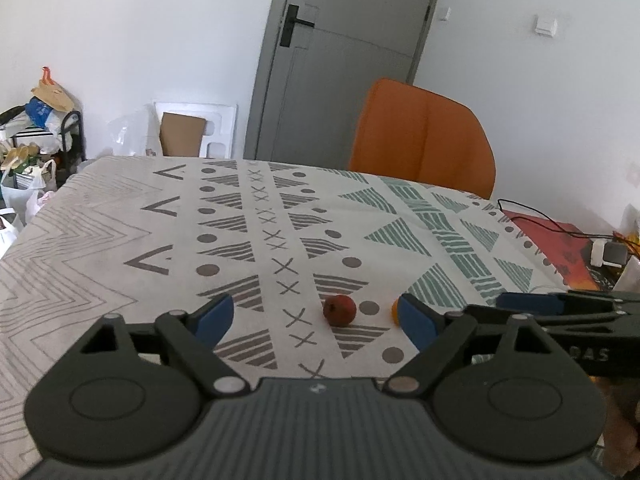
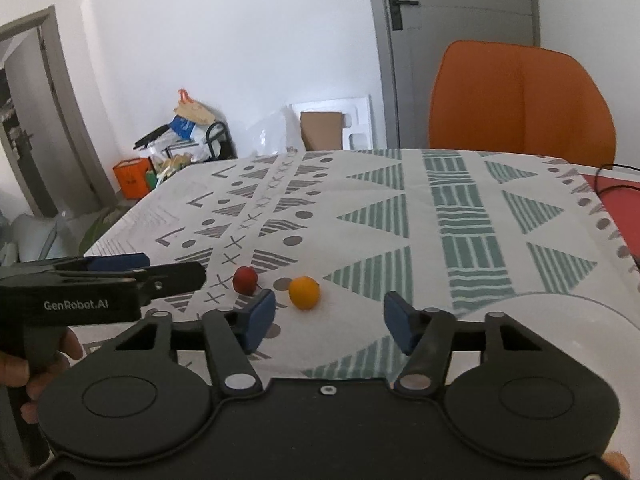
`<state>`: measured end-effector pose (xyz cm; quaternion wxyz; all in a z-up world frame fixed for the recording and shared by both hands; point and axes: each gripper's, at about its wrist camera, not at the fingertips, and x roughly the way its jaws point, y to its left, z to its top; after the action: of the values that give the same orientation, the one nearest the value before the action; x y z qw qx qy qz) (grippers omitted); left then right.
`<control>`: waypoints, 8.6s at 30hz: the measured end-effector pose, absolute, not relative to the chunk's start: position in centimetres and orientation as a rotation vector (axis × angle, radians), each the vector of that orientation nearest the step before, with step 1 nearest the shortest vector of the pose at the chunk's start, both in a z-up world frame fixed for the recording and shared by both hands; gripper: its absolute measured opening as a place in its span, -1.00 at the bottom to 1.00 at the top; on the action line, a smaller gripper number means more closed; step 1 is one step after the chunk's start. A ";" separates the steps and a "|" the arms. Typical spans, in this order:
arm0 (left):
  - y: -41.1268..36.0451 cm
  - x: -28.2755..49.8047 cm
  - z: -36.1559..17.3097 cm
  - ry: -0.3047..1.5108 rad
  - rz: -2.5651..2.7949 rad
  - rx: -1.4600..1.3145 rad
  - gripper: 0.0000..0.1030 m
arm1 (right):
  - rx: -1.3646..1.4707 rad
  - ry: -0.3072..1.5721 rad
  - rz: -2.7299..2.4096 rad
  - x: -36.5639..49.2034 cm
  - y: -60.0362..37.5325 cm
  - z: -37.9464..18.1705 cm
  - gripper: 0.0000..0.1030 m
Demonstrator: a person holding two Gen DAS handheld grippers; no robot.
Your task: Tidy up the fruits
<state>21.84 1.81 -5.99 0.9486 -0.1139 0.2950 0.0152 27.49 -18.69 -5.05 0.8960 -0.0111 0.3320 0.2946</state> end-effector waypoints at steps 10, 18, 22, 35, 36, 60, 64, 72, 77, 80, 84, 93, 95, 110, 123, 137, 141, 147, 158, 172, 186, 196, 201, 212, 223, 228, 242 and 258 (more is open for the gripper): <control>2.5 23.1 -6.9 0.614 0.022 -0.265 0.21 | -0.055 0.778 0.615 29.9 -16.2 -6.3 -0.18; 3.3 23.5 -7.2 0.618 0.021 -0.287 0.13 | -0.080 0.823 0.630 31.2 -14.4 -7.2 -0.51; 3.4 23.8 -7.4 0.619 0.021 -0.296 0.13 | -0.092 0.800 0.610 30.9 -14.4 -6.8 -0.59; 1.3 25.5 -8.5 0.646 -0.019 -0.262 -0.03 | -0.008 0.750 0.574 29.7 -18.0 -5.2 -0.59; 1.1 25.8 -8.8 0.661 -0.015 -0.255 -0.17 | 0.002 0.746 0.571 29.6 -18.3 -4.9 -0.59; -5.4 24.2 -5.7 0.593 -0.119 -0.206 -0.59 | 0.177 0.665 0.417 25.7 -29.8 -4.0 -0.59; -6.8 24.2 -5.3 0.587 -0.142 -0.193 -0.59 | 0.191 0.662 0.394 25.3 -31.4 -4.3 -0.59; -9.4 24.4 -5.0 0.588 -0.181 -0.168 -0.59 | 0.216 0.660 0.362 24.5 -34.1 -4.9 -0.59; -11.1 24.6 -5.0 0.589 -0.208 -0.149 -0.59 | 0.239 0.660 0.350 24.0 -35.7 -5.3 -0.59; -12.2 24.8 -5.0 0.589 -0.226 -0.137 -0.59 | 0.264 0.662 0.355 23.8 -36.5 -5.6 -0.50; -13.5 24.9 -5.0 0.592 -0.248 -0.120 -0.59 | 0.314 0.640 0.333 23.6 -38.4 -5.5 -0.37; -16.3 25.6 -4.5 0.581 -0.303 -0.077 -0.59 | 0.344 0.622 0.288 23.5 -41.0 -5.9 -0.37; -16.9 25.7 -4.5 0.584 -0.314 -0.069 -0.59 | 0.345 0.626 0.293 23.5 -41.0 -6.0 -0.37; -20.1 27.0 -4.0 0.581 -0.383 -0.022 -0.58 | 0.362 0.647 0.317 23.5 -41.5 -7.2 -0.37; -17.7 26.9 -3.3 0.617 -0.322 -0.038 -0.15 | 0.347 0.644 0.328 23.4 -40.8 -6.7 -0.37; -13.3 23.6 -2.4 0.580 -0.204 -0.054 0.51 | 0.287 0.610 0.345 21.8 -37.9 -4.9 0.12; -12.3 22.3 -1.9 0.548 -0.166 -0.042 0.69 | 0.284 0.600 0.352 21.3 -37.4 -4.4 0.31; -10.8 20.7 -2.0 0.560 -0.129 -0.048 0.81 | 0.254 0.579 0.373 20.4 -36.1 -3.8 0.84; -6.9 16.9 -0.8 0.533 -0.007 -0.044 0.85 | 0.222 0.562 0.415 18.9 -33.3 -2.9 1.00; -3.7 12.6 1.1 0.512 0.052 -0.062 0.85 | 0.183 0.561 0.433 17.2 -30.7 -0.8 1.00; -2.6 8.7 2.4 0.478 0.082 -0.074 0.85 | 0.121 0.588 0.445 14.2 -28.3 0.8 1.00; -2.8 6.4 2.0 0.472 0.056 -0.077 0.85 | 0.146 0.585 0.391 12.1 -26.7 0.1 1.00; -2.5 5.6 1.1 0.497 0.072 -0.085 0.85 | 0.092 0.588 0.393 10.9 -26.1 -0.2 1.00; -2.2 4.0 -0.5 0.542 0.090 -0.086 0.85 | 0.069 0.613 0.396 9.3 -26.0 -1.3 1.00; -2.0 3.4 -1.1 0.565 0.101 -0.077 0.85 | 0.082 0.632 0.406 8.7 -25.9 -2.4 1.00; -1.9 3.5 -1.4 0.577 0.104 -0.075 0.85 | 0.117 0.650 0.412 8.8 -26.2 -2.3 1.00; -2.2 3.7 -1.4 0.589 0.086 -0.067 0.85 | 0.101 0.643 0.406 8.9 -26.1 -2.7 1.00; -2.0 3.5 -1.8 0.600 0.093 -0.066 0.85 | 0.087 0.645 0.402 8.9 -25.9 -3.1 1.00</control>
<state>3.53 -2.02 -1.81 0.9538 -0.0324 0.2953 0.0456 8.90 -25.90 -3.12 0.9277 0.0424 0.3149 0.1961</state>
